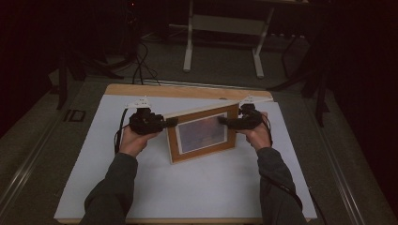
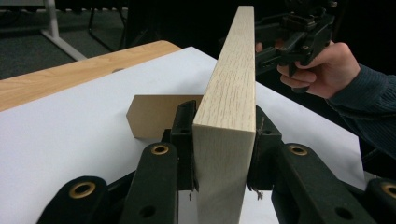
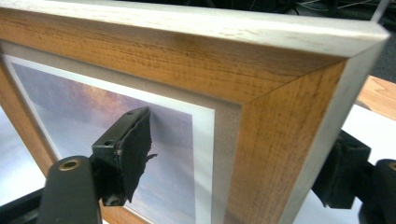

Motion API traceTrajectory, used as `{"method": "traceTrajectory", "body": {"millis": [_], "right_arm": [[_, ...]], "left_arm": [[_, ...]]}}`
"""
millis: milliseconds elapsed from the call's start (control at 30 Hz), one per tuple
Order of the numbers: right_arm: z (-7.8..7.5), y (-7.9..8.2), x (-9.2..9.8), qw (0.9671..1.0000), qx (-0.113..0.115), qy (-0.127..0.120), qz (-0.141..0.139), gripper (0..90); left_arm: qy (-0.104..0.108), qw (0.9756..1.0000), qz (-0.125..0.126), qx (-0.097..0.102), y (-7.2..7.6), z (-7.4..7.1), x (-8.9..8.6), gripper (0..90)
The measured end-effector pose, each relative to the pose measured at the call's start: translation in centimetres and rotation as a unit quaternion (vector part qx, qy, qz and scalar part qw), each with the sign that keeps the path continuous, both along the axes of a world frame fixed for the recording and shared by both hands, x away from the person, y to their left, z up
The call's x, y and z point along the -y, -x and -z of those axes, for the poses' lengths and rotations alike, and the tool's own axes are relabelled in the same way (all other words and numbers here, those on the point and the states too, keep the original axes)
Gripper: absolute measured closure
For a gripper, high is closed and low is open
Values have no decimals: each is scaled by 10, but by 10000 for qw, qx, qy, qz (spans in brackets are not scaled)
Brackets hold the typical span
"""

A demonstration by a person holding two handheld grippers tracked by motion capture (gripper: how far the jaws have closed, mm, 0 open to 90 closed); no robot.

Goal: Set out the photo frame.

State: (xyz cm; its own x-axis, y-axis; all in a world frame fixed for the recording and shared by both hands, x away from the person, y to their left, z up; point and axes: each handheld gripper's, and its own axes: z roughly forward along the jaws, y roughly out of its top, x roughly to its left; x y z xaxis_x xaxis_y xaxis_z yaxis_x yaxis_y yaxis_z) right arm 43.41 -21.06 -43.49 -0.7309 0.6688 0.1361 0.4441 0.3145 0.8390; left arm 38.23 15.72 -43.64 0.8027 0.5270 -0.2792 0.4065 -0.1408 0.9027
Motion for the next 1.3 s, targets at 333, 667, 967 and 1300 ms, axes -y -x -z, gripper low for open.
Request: {"method": "traceTrajectory", "body": {"millis": [333,667,967,1300], "right_arm": [[1,7,14,9996,-184,-188,59,335],[1,14,20,9991,-291,-262,179,373],[2,20,26,9987,-351,-295,215,420],[4,28,31,9983,-382,-335,278,450]], "left_arm": [[-56,9999,-122,36,-3,1,6,654],[-67,9999,-151,-9,-6,1,10,629],[35,9999,-134,-104,-11,3,12,608],[71,9998,-102,-126,-15,4,13,589]]}}
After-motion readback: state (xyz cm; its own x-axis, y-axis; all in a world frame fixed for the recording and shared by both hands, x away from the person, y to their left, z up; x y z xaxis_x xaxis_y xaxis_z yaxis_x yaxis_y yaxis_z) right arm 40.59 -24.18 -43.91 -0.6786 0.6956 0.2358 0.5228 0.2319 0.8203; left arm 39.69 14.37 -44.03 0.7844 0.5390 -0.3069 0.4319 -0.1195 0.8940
